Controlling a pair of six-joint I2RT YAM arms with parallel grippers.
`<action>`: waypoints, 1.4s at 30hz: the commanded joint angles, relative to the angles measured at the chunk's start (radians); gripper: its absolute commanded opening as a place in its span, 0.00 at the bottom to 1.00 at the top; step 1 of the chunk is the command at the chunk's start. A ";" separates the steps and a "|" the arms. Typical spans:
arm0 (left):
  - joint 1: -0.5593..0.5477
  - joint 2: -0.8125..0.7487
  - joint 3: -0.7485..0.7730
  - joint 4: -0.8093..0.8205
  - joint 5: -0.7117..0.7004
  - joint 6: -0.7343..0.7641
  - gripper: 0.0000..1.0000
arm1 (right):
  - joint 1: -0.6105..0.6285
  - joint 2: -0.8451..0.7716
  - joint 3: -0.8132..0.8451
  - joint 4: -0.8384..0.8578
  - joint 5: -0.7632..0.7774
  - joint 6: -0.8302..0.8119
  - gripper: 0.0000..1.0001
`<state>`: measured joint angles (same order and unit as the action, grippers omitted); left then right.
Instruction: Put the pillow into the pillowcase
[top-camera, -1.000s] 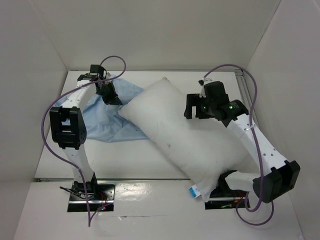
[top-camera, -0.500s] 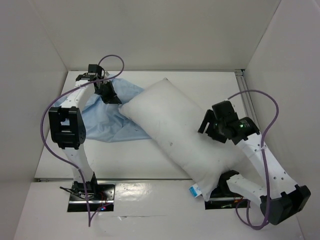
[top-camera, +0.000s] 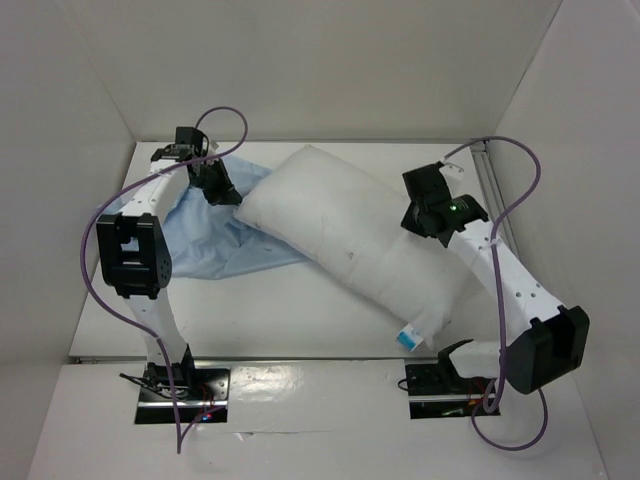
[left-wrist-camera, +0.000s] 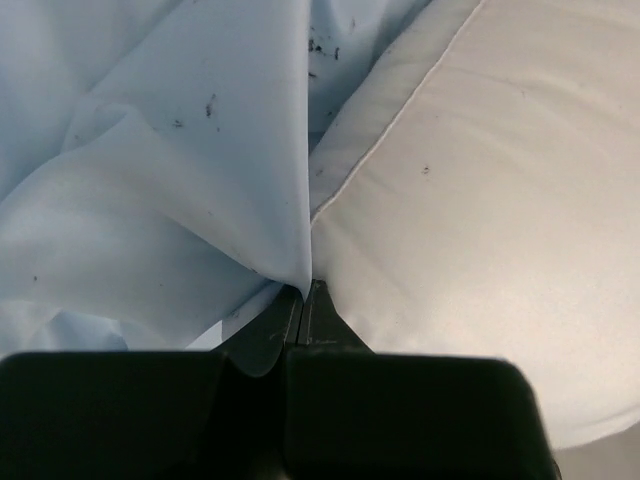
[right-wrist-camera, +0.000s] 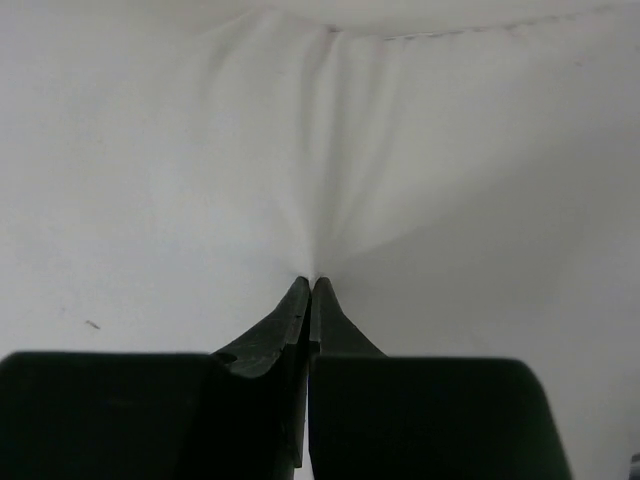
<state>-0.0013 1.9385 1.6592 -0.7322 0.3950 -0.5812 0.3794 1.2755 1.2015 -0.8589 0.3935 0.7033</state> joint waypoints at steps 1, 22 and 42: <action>0.006 -0.065 0.048 0.013 0.028 0.006 0.00 | -0.033 -0.007 0.086 0.058 0.208 -0.073 0.00; 0.015 -0.056 0.048 0.013 0.047 0.006 0.00 | -0.313 -0.278 -0.005 -0.008 0.033 -0.175 0.79; 0.015 -0.114 0.057 -0.027 0.018 -0.003 0.00 | 0.202 0.364 0.299 0.233 -0.139 -0.260 0.83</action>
<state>0.0063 1.8935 1.6726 -0.7460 0.4137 -0.5819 0.6033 1.6279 1.4925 -0.6979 0.2413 0.4259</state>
